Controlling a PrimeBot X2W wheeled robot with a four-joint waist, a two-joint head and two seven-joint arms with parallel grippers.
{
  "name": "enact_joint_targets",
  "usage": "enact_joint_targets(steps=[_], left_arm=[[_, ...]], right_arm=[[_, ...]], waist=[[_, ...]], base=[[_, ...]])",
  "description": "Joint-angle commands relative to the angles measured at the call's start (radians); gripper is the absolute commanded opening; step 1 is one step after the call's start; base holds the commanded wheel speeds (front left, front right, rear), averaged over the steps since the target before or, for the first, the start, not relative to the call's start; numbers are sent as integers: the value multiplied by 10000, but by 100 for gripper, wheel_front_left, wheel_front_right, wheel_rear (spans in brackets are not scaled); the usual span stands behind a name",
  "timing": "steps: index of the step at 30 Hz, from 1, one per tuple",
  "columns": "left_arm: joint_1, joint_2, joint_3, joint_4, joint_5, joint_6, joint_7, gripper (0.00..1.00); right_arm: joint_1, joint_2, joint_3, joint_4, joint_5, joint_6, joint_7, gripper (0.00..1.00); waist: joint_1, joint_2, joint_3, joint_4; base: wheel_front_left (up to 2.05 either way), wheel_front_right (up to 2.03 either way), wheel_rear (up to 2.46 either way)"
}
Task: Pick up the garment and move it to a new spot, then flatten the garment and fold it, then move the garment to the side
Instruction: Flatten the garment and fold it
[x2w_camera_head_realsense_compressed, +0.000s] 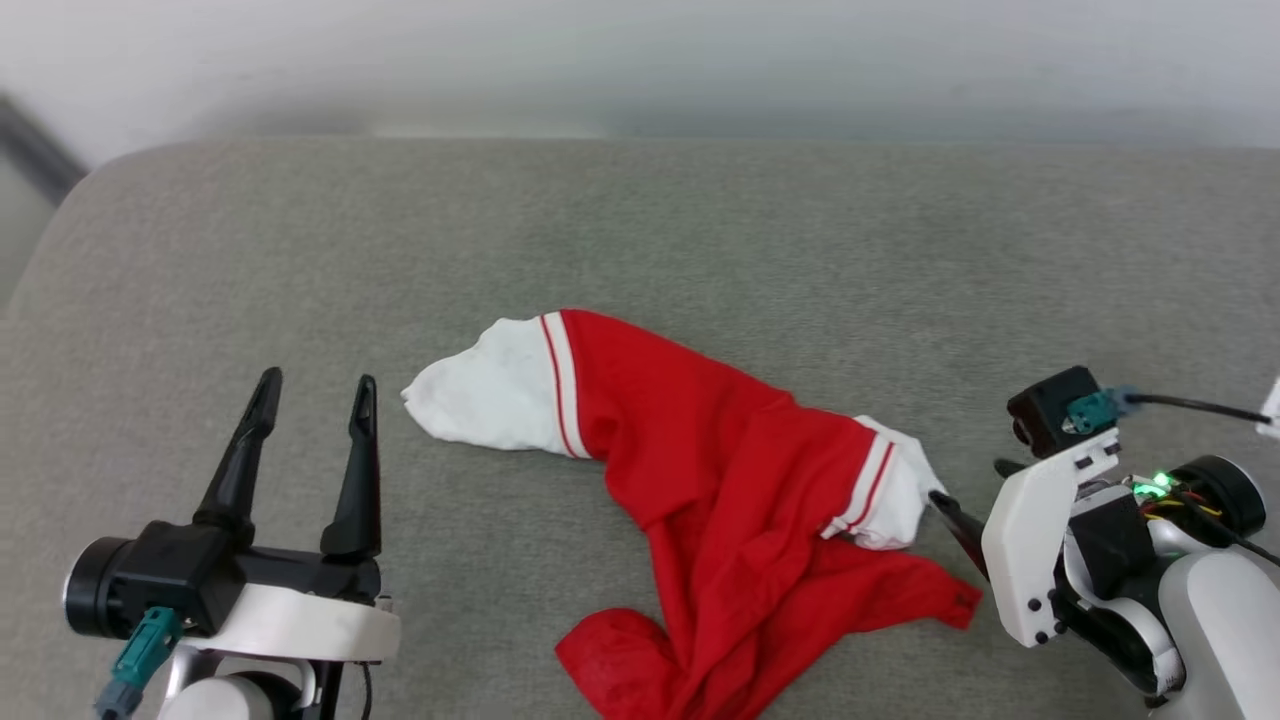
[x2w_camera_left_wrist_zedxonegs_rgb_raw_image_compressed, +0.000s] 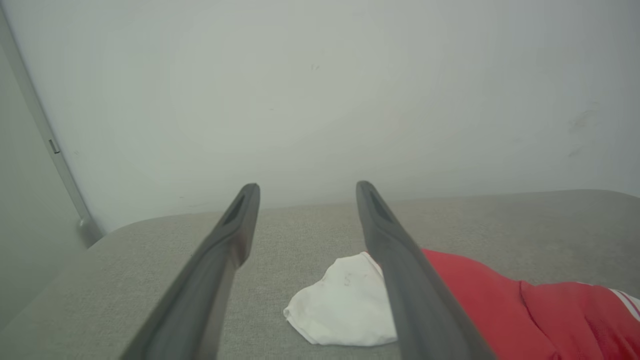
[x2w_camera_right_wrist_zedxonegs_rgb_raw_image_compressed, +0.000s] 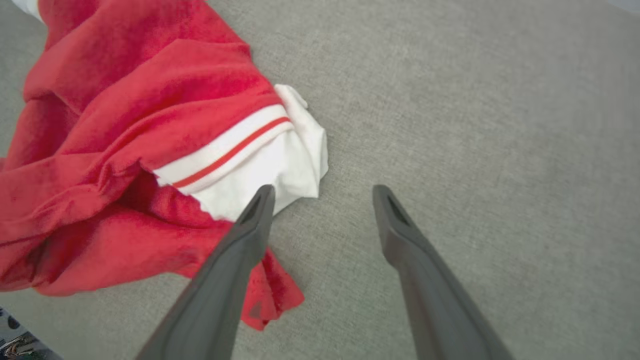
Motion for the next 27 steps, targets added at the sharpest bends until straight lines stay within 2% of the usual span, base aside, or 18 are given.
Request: enact_joint_targets(steps=[1,5,13,14,15,16,17,22,27], left_arm=[[-196,-168,47,56,129,-130,-47,100],[-368,-497,93,211,307,-425,-47,100],[-444,-865,381,490,577,-845,-39,100],[-445,-897,411,531,624,-865,-39,100],[-451,-941,439,567,677,-909,-39,100],[-451,-941,439,567,677,-909,-39,100],[-447,-1037,450,596,686,-925,-39,100],[-180,-1289,572,776,871,-1021,-39,100],[50,-1394,769,733,1036,-1099,-39,100]], right_arm=[[-256,-157,108,113,131,-7,542,100],[-469,-205,240,546,130,-7,1094,100],[-460,-22,322,1981,-509,-5,436,100],[-431,-28,392,2154,-592,-7,349,76],[-395,-25,402,2316,-652,-7,270,35],[-395,-25,402,2316,-652,-7,270,35],[-383,-35,439,2437,-730,-7,185,0],[-626,-367,372,2303,-1099,-13,-317,0],[-888,-938,58,1356,-1602,-10,-651,0]], waist=[[1,0,240,348],[1,0,482,839],[1,0,706,1562],[1,0,708,1600],[1,0,699,1623],[1,0,699,1623],[1,0,661,1633],[1,0,203,1372],[1,0,-374,1006]], base=[[0,0,0],[0,0,0],[0,0,0],[0,0,0],[0,0,0],[0,0,0],[0,0,0],[0,0,0],[0,0,0]])
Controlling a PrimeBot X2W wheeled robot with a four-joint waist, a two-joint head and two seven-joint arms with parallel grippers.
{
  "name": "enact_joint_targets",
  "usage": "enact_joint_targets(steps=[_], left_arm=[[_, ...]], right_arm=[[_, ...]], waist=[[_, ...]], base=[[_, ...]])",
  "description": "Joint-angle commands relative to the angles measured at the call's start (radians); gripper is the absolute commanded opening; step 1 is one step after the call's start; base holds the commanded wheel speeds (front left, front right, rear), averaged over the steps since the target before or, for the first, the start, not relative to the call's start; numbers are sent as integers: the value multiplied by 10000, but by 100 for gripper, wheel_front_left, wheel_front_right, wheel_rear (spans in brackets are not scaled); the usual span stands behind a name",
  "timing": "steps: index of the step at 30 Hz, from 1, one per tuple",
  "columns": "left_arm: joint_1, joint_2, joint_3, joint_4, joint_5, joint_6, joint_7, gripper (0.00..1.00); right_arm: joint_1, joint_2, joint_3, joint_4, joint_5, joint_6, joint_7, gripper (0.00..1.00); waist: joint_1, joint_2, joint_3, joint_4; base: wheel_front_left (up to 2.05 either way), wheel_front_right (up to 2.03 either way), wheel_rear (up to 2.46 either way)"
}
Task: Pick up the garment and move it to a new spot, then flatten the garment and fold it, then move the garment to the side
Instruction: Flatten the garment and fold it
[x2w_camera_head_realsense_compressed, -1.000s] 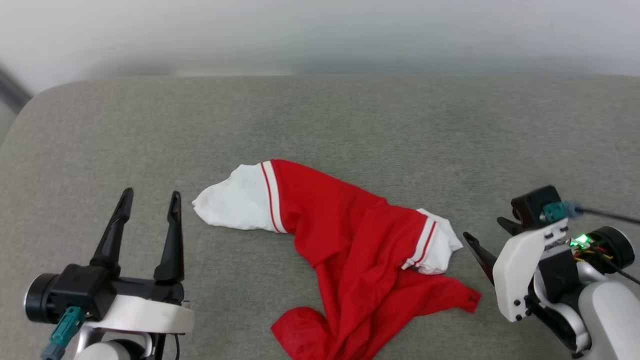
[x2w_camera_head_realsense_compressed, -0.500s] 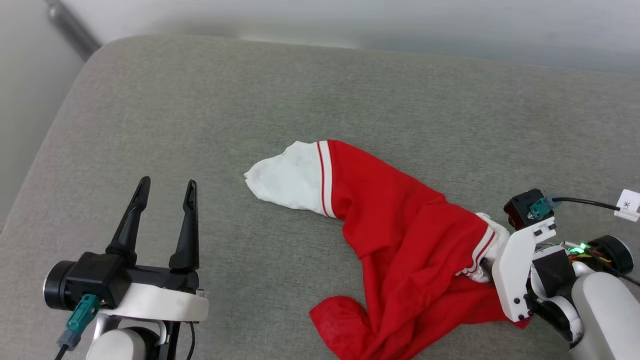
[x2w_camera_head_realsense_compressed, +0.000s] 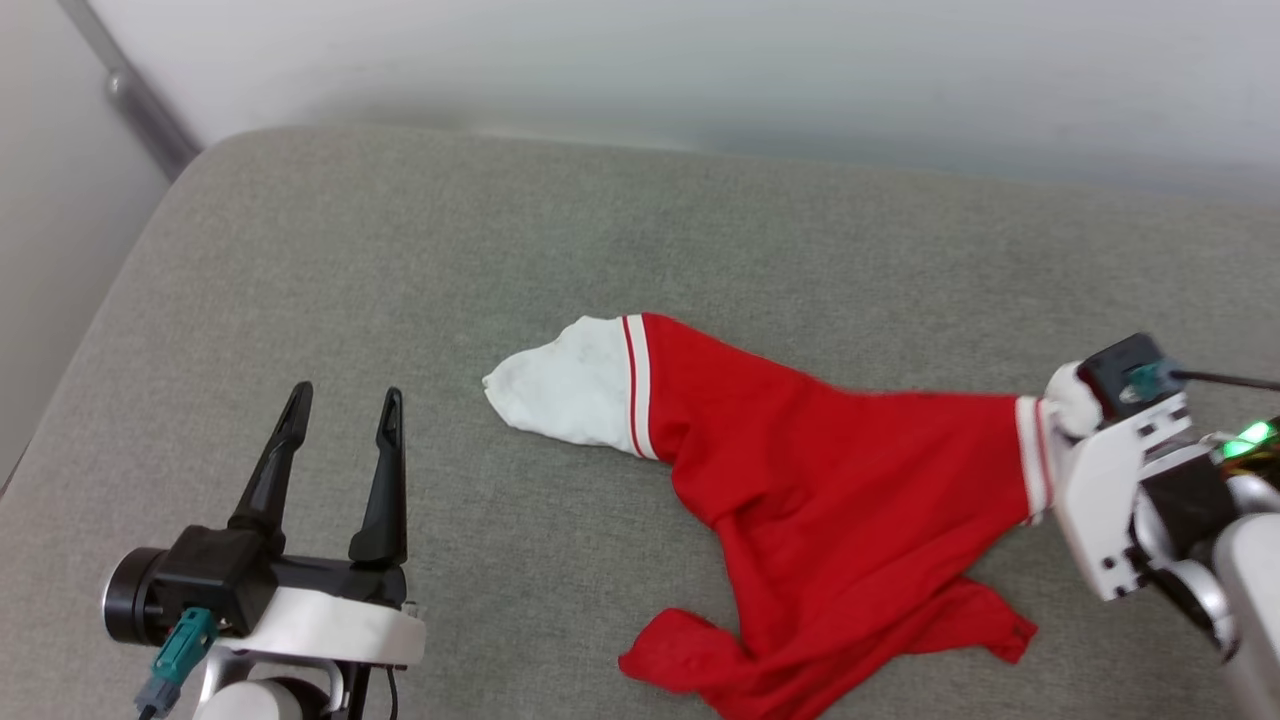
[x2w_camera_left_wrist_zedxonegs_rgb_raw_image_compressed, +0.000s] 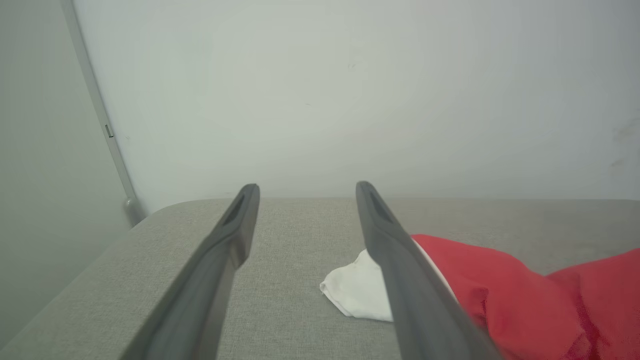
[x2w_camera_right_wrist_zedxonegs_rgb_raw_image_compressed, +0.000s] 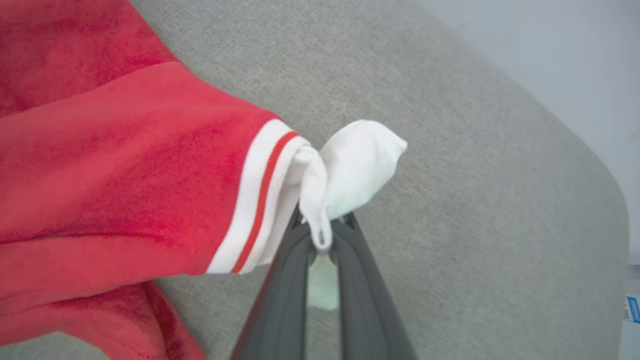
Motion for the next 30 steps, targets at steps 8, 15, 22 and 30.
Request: enact_joint_targets(steps=[8,15,22,30], left_arm=[[424,-177,337,-213,191,-120,-26,100],[314,-291,407,-151,296,-301,-26,100],[160,-288,463,76,410,-437,-26,100],[380,-350,726,106,287,-498,-26,100]], right_arm=[[498,-1022,-1158,-972,-1002,-12,442,0],[1228,-569,-2274,273,-1247,-12,267,0],[1094,151,-2773,1536,-1828,-12,-289,100],[995,566,-2950,544,-1799,-12,-1137,100]], waist=[[0,0,-402,-536],[0,0,-60,-634],[0,0,-105,-761],[0,0,-634,-1230]], base=[[0,0,0],[0,0,0],[0,0,0],[0,0,0]])
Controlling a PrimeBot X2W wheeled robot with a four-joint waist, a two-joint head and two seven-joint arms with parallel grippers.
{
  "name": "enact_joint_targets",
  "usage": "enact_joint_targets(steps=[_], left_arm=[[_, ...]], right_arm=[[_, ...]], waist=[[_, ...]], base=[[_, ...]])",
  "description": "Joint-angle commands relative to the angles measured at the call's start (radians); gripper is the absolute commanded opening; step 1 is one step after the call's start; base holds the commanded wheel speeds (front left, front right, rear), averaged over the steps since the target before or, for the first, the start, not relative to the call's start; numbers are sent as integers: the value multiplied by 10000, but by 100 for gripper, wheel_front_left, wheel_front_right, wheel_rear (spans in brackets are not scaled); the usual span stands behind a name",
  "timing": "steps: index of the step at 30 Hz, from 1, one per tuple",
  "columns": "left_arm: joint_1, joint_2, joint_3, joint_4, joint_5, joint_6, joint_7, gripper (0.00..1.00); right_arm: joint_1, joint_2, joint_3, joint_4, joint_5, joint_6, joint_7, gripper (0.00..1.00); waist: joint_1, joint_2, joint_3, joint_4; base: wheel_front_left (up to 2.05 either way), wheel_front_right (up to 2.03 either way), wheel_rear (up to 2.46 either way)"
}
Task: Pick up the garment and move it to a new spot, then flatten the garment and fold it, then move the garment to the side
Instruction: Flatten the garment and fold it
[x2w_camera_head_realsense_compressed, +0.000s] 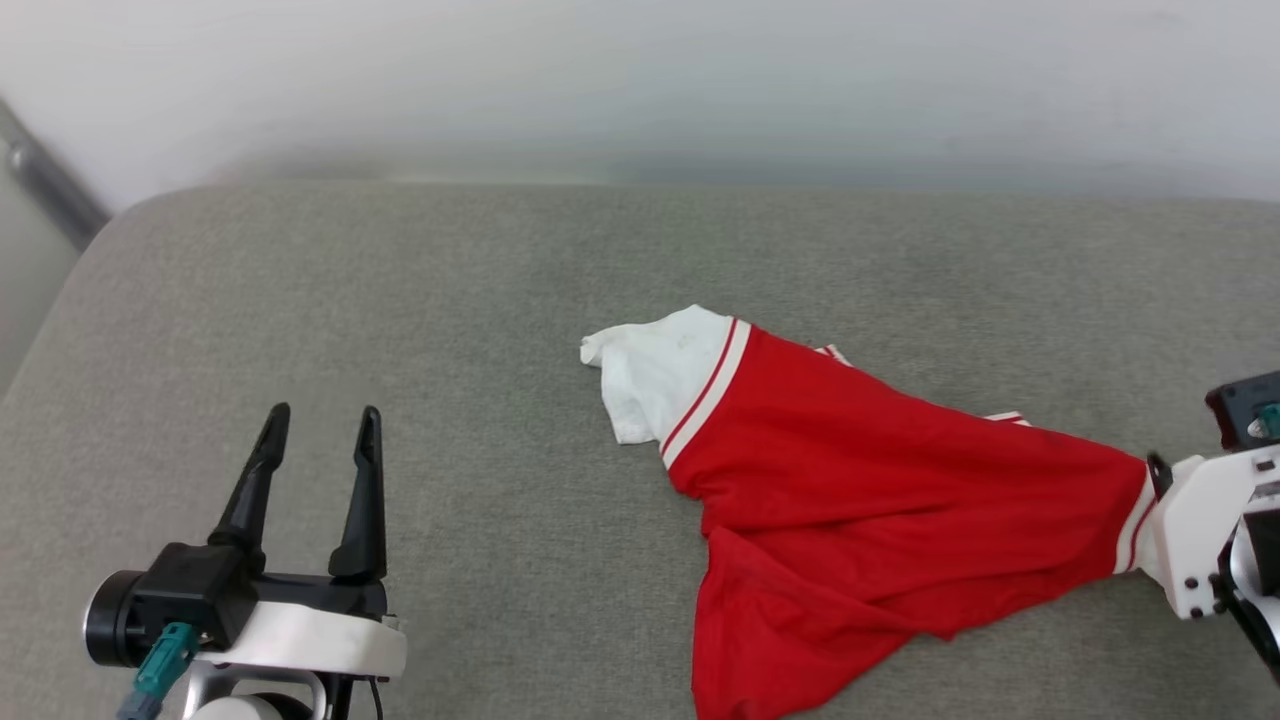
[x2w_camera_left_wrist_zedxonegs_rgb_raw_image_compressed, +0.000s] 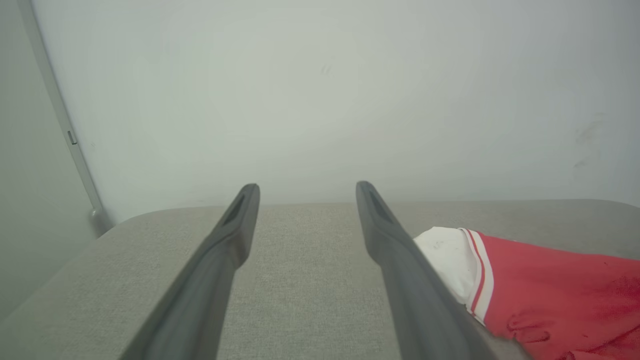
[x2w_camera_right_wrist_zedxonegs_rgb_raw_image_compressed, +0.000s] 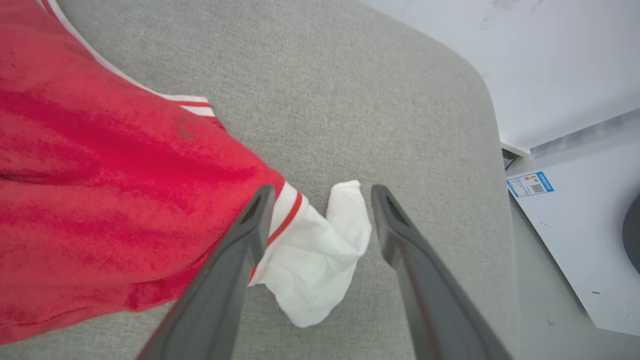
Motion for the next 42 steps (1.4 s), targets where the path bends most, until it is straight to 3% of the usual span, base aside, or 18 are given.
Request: enact_joint_targets(steps=[1,7,12,18,22,26,29,36,42], left_arm=[[75,-10,80,-65,-73,-55,-26,100],[186,-53,307,-342,-153,-158,-26,100],[23,53,350,-367,-421,-253,-26,100],[-808,698,-9,-443,-1076,-382,510,100],[-2048,1881,-920,-400,-1500,-414,2223,100],[-3677,2850,-2043,-262,-3040,-415,4633,100],[-4851,3911,-2871,-13,-3607,-399,6442,100],[-6649,4624,-4202,958,-5521,-406,9811,100],[-7785,4848,-4833,2014,-5850,-408,10918,100]], right_arm=[[30,80,-77,-335,7,-10,-245,100],[585,711,-298,-1742,341,-10,-1473,100],[1180,1751,-780,-2641,706,-9,-3025,100],[1484,2699,-1087,-3225,773,-10,-4533,100],[1332,2927,-1477,-3383,616,-9,-5047,100],[1076,3120,-2289,-3224,381,-7,-5214,100],[876,3204,-2480,-3041,179,-7,-5378,100],[614,3271,-2689,-2612,406,-7,-5785,100],[356,3272,-2452,-2341,642,-9,-6083,100]], waist=[[0,0,-181,-200],[0,0,-316,-633],[0,0,-199,-977],[0,0,258,-1527],[0,0,790,-1794],[0,0,1340,-1978],[0,0,1688,-2148],[0,0,2374,-2470],[0,0,2967,-2740]], base=[[0,0,0],[0,0,0],[0,0,0],[0,0,0],[0,0,0],[0,0,0],[0,0,0],[0,0,0],[0,0,0]])
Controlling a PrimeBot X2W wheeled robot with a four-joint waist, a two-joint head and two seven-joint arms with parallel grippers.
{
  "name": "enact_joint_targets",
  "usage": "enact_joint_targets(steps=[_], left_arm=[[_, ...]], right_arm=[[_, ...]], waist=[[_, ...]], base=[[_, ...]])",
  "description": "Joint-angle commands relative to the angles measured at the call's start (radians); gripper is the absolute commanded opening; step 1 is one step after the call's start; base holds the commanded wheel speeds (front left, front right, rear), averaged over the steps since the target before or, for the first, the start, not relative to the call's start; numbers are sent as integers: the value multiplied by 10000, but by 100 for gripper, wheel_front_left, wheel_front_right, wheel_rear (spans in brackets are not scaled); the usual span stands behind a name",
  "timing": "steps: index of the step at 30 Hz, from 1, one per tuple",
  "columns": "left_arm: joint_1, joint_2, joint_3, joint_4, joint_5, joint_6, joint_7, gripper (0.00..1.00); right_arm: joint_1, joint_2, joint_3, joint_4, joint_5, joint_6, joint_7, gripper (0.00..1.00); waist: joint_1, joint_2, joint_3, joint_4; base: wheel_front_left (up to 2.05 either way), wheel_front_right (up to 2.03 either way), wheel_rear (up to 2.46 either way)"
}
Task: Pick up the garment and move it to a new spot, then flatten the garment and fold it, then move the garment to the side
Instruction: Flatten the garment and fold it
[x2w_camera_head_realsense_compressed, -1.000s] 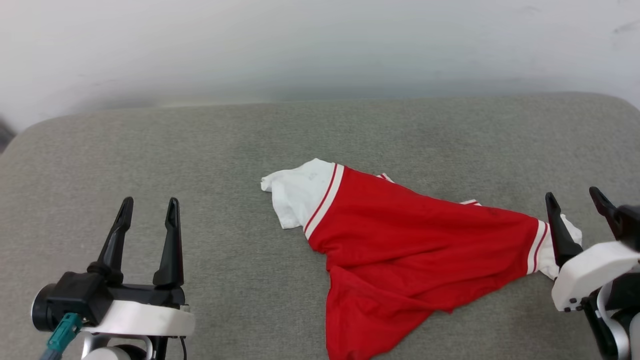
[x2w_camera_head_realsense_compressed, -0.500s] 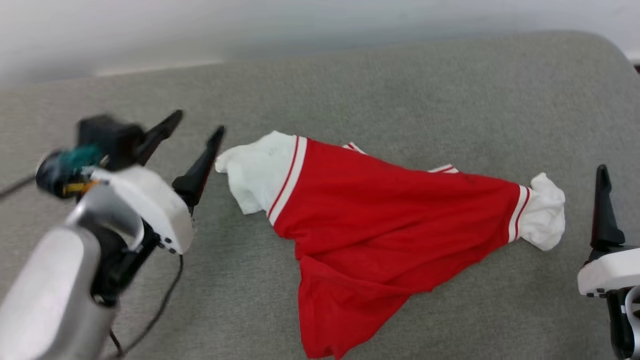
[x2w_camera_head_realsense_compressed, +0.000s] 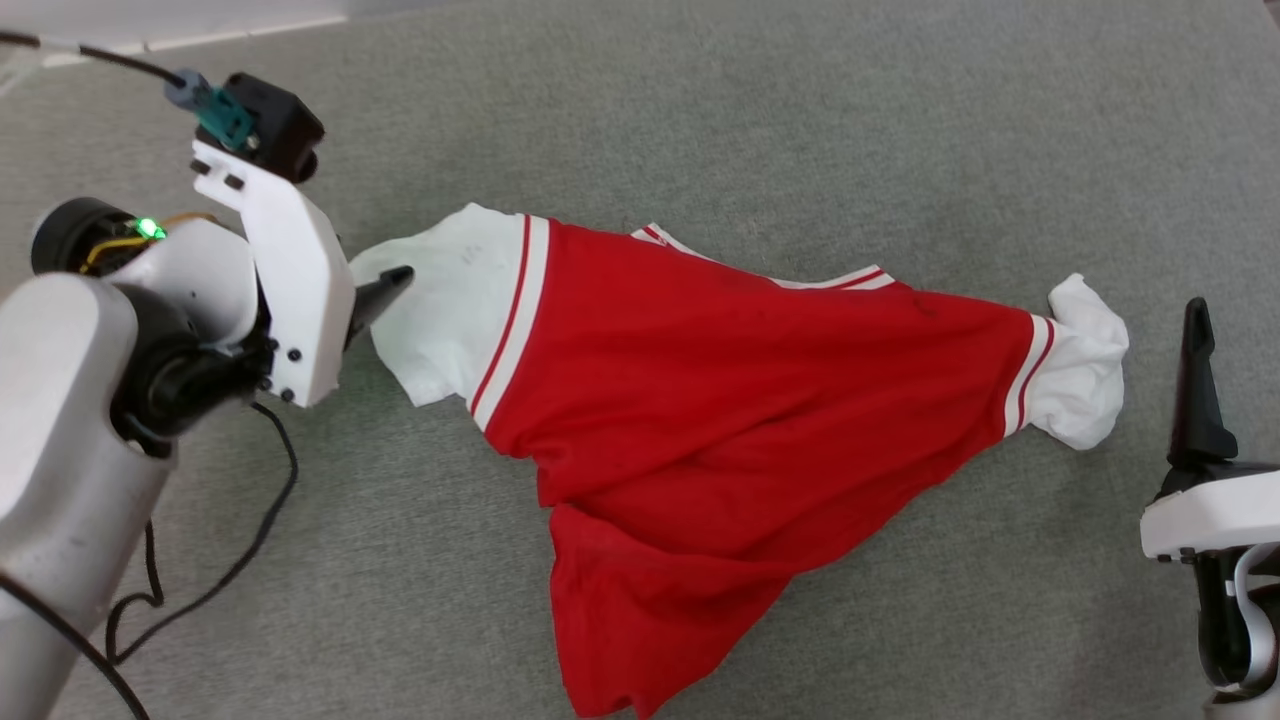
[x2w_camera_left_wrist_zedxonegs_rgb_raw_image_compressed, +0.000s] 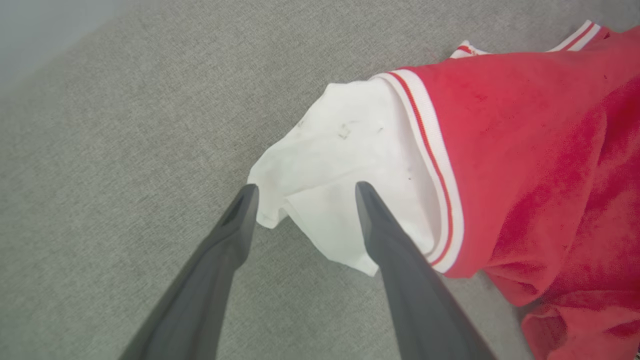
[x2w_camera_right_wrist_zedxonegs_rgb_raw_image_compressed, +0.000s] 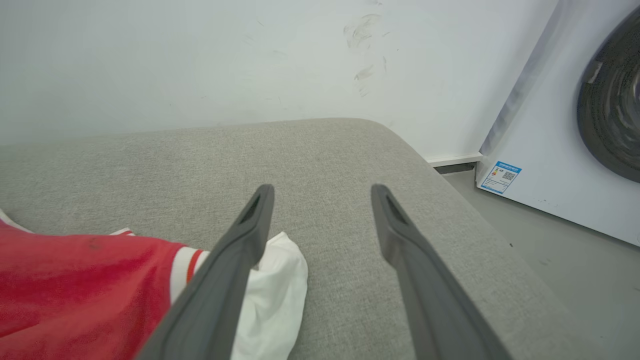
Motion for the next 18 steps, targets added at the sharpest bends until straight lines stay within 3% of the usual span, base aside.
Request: enact_joint_targets(steps=[1,7,15,16,17,18], left_arm=[[-322,90,-120,353,68,15,113,100],[-863,321,-800,1373,418,15,495,100],[-669,833,-2194,1592,265,13,947,100],[-612,875,-2287,1631,233,13,901,55],[-555,863,-2288,1690,184,13,794,0],[-515,813,-2222,1746,121,13,627,0]], right_arm=[[-186,30,53,59,88,-7,-132,100],[-335,32,227,218,225,-7,-371,100],[-377,33,196,361,173,-7,-510,100],[-381,32,207,371,150,-7,-517,100],[-386,32,223,372,112,-7,-514,100],[-392,32,249,358,60,-7,-504,100]], waist=[[-2,0,305,-220],[-2,0,681,-476],[-2,0,818,-592],[-2,0,812,-590],[-2,0,791,-580],[-2,0,760,-564]], base=[[0,0,0],[0,0,0],[0,0,0],[0,0,0],[0,0,0],[0,0,0]])
